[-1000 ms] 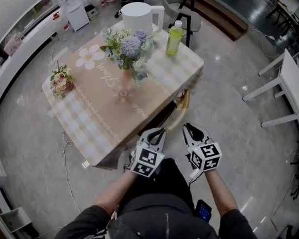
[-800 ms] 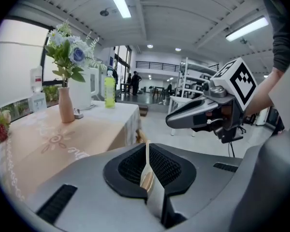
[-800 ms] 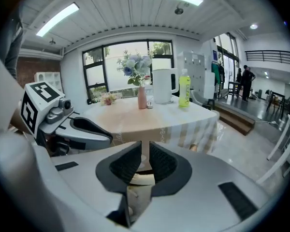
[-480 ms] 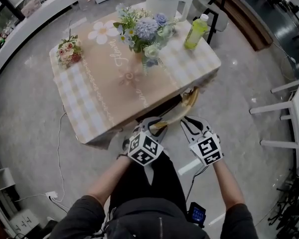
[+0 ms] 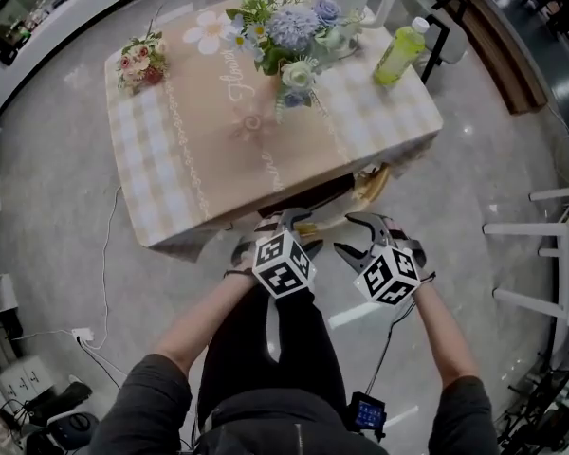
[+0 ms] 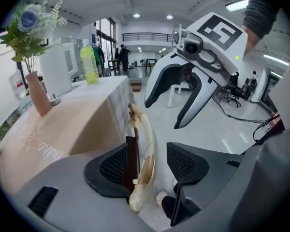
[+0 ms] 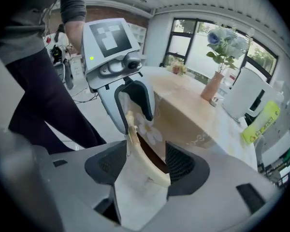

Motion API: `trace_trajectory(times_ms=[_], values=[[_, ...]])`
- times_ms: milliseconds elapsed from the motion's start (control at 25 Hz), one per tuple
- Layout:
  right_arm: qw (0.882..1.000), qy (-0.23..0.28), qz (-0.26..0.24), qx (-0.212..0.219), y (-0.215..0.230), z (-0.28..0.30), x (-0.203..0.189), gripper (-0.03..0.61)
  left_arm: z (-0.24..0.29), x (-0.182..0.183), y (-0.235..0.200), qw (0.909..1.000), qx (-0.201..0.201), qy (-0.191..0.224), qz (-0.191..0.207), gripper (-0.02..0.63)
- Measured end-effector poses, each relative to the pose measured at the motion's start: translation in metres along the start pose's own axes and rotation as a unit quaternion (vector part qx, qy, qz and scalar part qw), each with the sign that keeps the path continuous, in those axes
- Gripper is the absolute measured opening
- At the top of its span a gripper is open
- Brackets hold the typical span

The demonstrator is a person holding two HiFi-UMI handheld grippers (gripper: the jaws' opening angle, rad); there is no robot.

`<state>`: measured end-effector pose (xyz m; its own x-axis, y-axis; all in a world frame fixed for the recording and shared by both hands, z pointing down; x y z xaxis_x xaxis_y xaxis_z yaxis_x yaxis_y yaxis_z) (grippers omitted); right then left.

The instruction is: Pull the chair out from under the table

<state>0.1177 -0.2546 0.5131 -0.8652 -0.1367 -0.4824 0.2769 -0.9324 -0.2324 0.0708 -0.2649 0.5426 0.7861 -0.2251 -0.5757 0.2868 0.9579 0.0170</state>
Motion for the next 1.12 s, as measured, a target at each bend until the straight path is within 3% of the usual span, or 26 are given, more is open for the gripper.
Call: trace_trajectory(times_ms=[240,520,760,840,1120], values=[[0.995,-0.039,-0.084,0.034,-0.001,0.025,-0.021,0.222,0.033,-0.017,0.007,0.9980,-0.025,-0.057,0.009,0.249],[0.981,-0.085,-0.163,0.055,0.000,0.059,-0.051,0.222,0.060,-0.038,0.002,0.9916,-0.006,-0.112,0.065,0.249],[0.959,-0.123,-0.251,0.052,0.001,0.084,-0.067,0.222,0.077,-0.045,0.006,0.9793,-0.007,-0.152,0.134,0.249],[0.949,-0.133,-0.279,0.058,-0.001,0.091,-0.074,0.222,0.082,-0.045,0.008,0.9776,-0.013,-0.158,0.139,0.249],[0.938,-0.148,-0.306,0.074,0.005,0.113,-0.091,0.221,0.099,-0.054,0.009,0.9726,-0.020,-0.178,0.148,0.222]])
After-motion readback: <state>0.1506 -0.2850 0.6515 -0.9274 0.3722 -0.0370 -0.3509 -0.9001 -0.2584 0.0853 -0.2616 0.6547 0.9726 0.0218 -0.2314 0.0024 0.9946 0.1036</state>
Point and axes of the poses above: the fingertips, and each gripper's own axes: z forward along the fingers, y to its right, x out of its top, the point moved 2 cm from there along -z, backward along the fingers, and after that the axes turned 5 degrees about -y, right-handed, at the moved point
